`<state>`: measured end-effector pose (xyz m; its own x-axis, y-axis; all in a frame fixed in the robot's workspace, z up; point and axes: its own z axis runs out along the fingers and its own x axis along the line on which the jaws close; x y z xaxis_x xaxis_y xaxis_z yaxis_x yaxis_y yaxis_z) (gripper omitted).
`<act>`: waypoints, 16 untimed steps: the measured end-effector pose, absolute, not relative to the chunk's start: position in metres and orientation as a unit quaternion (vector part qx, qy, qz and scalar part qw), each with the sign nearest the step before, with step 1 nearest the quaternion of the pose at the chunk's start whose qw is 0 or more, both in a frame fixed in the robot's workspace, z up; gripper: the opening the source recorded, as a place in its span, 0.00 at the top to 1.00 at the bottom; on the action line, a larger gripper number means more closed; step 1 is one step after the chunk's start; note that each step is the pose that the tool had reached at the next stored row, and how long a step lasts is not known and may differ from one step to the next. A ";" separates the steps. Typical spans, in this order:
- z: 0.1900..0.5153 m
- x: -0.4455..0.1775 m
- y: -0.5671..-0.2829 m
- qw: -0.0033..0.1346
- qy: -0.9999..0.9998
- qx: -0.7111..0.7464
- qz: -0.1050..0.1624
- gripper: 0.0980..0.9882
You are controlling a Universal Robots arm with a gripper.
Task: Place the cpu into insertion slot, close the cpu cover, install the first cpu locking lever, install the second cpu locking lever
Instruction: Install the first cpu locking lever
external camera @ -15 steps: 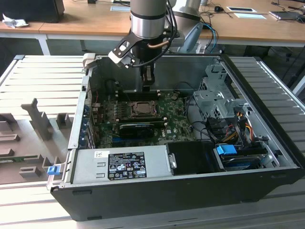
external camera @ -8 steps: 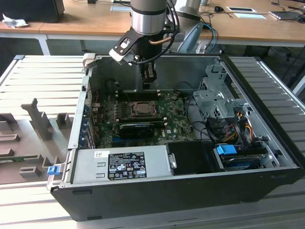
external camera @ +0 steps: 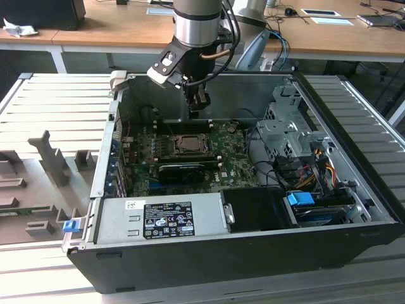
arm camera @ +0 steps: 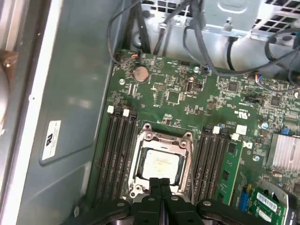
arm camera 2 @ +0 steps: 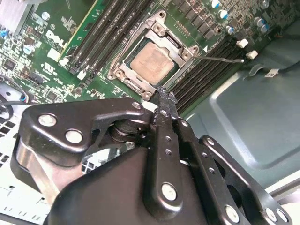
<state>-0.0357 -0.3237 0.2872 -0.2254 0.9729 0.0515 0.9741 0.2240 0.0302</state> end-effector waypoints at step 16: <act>0.287 -0.036 -0.324 0.016 -0.885 -0.464 -0.025 0.99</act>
